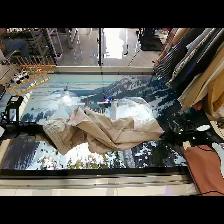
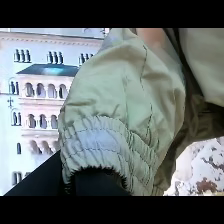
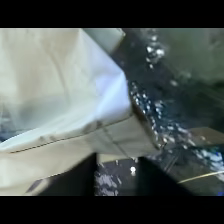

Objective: Fold the clothes and pants, and hang the long-sleeved shirts on hangers.

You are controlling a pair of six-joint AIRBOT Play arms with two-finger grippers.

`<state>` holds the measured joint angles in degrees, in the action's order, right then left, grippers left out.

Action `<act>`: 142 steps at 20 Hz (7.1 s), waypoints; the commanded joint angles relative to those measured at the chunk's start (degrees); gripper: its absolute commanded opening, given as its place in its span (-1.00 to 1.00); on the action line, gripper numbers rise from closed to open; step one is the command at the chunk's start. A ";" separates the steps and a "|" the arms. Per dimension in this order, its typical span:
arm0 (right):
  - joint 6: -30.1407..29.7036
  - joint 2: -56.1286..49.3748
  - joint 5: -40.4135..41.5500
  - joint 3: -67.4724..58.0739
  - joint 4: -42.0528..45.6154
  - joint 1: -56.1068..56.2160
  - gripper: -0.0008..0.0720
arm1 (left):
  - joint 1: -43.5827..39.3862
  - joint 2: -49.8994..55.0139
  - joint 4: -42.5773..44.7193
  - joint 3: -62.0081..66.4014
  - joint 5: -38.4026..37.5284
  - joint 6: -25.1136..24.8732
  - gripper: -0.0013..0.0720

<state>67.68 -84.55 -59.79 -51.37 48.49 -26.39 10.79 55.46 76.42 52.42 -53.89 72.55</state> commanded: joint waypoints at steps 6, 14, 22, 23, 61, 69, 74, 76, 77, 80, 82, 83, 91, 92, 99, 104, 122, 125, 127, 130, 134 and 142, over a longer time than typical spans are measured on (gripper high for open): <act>-0.98 2.45 -1.05 -11.10 -0.04 6.56 -0.93 | 17.27 7.17 -8.87 5.18 14.49 -0.59 -0.89; -0.63 10.27 -8.79 -16.44 3.13 6.56 -0.92 | 25.99 8.96 -20.94 -1.77 -16.52 0.07 0.93; -2.58 7.48 -10.16 -8.07 8.85 0.96 0.27 | 25.94 9.27 -25.20 -17.42 -0.61 -2.75 0.93; -3.08 6.10 -9.57 -7.85 8.85 0.76 0.27 | 25.99 9.49 -25.49 -17.42 2.03 -2.75 0.93; -5.51 40.26 -9.42 -48.92 12.13 -19.74 -0.94 | 65.02 -9.97 -125.11 25.64 -4.63 -13.00 -0.93; -2.95 31.26 -23.10 -22.88 0.98 0.66 -0.93 | 52.00 -8.26 -46.53 16.83 -8.24 -7.39 -0.93; 9.09 20.22 17.66 1.79 9.90 16.72 -0.19 | 45.64 -3.32 -38.12 -1.29 0.79 -7.61 -0.94; 9.35 12.24 13.57 -1.81 10.27 13.62 0.34 | 45.86 -0.57 -38.07 -3.98 5.35 -8.33 -0.94; 9.14 9.35 8.63 -3.96 10.23 11.04 0.43 | 45.86 0.44 -38.34 -3.98 6.43 -8.98 -0.94; 4.04 6.29 -5.22 -3.69 8.70 1.73 0.39 | 45.86 0.66 -39.45 -3.98 9.42 -8.96 -0.93; -0.28 6.27 -10.40 -0.44 8.26 -2.01 0.37 | 45.81 0.50 -39.60 -3.98 9.25 -8.92 -0.93; -2.10 6.25 -10.60 1.03 8.22 -2.62 0.37 | 45.62 0.50 -39.58 -3.98 9.11 -8.92 -0.93; -10.32 -2.75 -4.61 2.34 -3.78 0.04 0.26 | 45.62 0.50 -39.63 -3.98 7.23 -8.90 -0.93; -11.61 -3.78 -3.37 2.34 -5.53 1.16 0.23 | 45.62 0.50 -39.67 -3.98 6.38 -8.90 -0.93; -14.73 5.81 -10.34 -3.93 -8.72 3.48 -0.93 | 48.06 -2.21 -84.67 -0.02 -13.53 -11.54 -0.93; -12.59 35.74 -11.02 -15.82 -9.35 -3.78 -0.94 | 49.44 -9.68 -137.81 8.20 -18.40 -13.05 -0.93; 2.03 33.29 -18.97 -22.69 3.91 -10.32 -0.95 | 40.96 16.44 -87.91 13.73 -11.39 -17.79 -0.93; 5.75 22.29 0.07 -13.86 8.74 0.83 -0.95 | 35.67 24.83 -88.28 11.56 5.01 -22.23 -0.94; 6.47 9.75 14.95 -15.21 8.55 7.82 -0.95 | 32.30 32.48 -99.41 11.56 10.82 -28.79 -0.93; 12.76 -9.16 26.93 -27.76 5.88 12.17 -0.95 | 28.37 42.88 -130.60 12.00 7.37 -41.81 -0.94; 15.43 -26.45 28.76 -48.72 5.51 14.29 -0.81 | 24.52 50.27 -144.21 16.44 6.56 -54.45 -0.90; 8.63 -27.17 -7.13 -57.35 1.88 8.74 0.67 | 36.00 44.70 -92.19 20.28 0.96 -46.58 0.93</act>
<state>81.25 -112.14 -48.14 -106.83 52.49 -15.00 39.86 104.33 -49.43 71.33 -51.62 17.26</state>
